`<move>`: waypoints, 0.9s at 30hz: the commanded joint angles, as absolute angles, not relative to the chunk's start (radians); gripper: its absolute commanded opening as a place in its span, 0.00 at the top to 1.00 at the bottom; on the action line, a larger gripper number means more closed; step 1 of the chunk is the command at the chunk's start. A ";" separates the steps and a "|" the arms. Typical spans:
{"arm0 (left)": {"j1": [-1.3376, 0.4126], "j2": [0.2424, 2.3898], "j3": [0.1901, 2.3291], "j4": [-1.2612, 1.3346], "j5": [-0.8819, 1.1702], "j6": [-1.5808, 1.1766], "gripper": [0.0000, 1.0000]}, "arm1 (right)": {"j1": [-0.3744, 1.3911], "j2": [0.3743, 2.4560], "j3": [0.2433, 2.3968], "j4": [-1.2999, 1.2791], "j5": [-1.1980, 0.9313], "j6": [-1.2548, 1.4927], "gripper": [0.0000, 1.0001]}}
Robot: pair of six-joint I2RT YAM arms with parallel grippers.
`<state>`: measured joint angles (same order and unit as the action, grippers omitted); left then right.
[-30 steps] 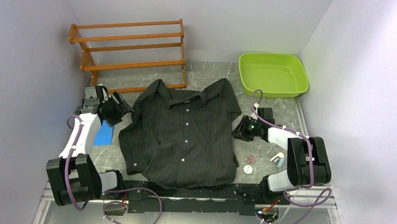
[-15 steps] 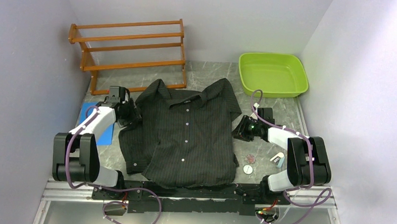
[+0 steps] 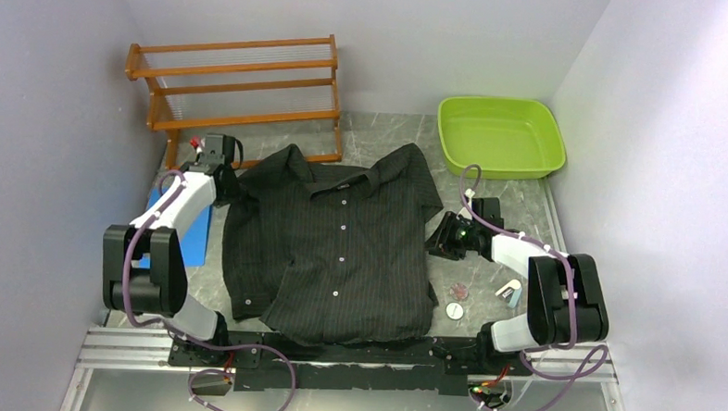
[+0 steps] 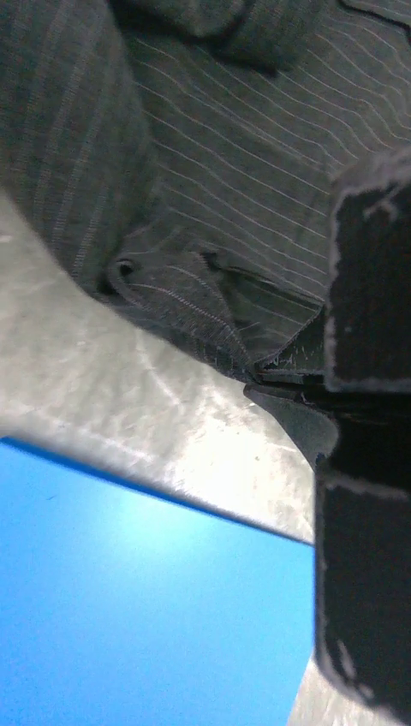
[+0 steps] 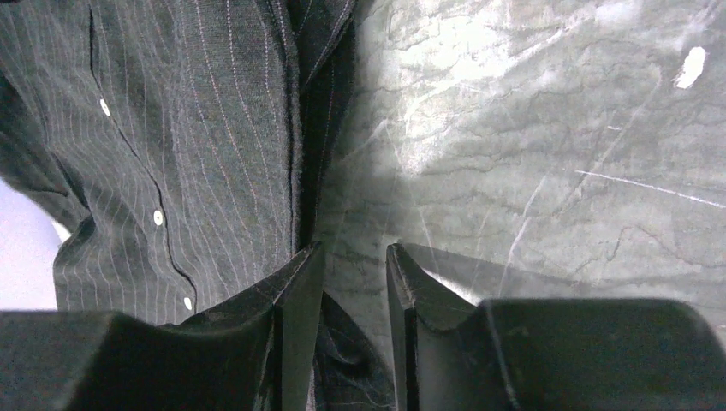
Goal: Pin the brooch onto the clothing
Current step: Flatten out the clothes at the center of the board.
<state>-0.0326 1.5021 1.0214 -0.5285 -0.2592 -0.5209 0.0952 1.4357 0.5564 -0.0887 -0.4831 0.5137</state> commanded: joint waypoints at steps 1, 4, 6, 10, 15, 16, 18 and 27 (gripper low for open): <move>-0.033 1.562 1.176 -0.614 -0.454 -0.554 0.98 | 0.100 1.388 0.573 -0.115 -0.474 0.480 0.63; -0.031 1.628 1.313 -0.732 -0.592 -0.591 0.94 | 0.100 1.379 0.570 -0.118 -0.476 0.479 0.62; -0.028 1.670 1.392 -0.828 -0.649 -0.655 0.40 | 0.100 1.375 0.564 -0.114 -0.478 0.477 0.62; -0.026 1.624 1.378 -0.835 -0.583 -0.682 0.06 | 0.100 1.368 0.560 -0.123 -0.474 0.470 0.62; -0.003 1.423 1.141 -0.720 -0.315 -0.700 0.06 | 0.100 1.344 0.551 -0.123 -0.477 0.472 0.61; 0.011 1.389 1.098 -0.711 -0.270 -0.708 0.06 | 0.100 1.343 0.553 -0.126 -0.478 0.470 0.61; 0.052 1.334 1.011 -0.701 -0.176 -0.724 0.06 | 0.100 1.341 0.556 -0.133 -0.478 0.465 0.61; 0.094 1.155 0.729 -0.768 -0.019 -0.812 0.09 | 0.100 1.334 0.557 -0.136 -0.483 0.463 0.60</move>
<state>0.0921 1.2407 0.7998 -0.7536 -0.1158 -0.7433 0.0956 1.3582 0.5560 -0.1444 -0.4797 0.4740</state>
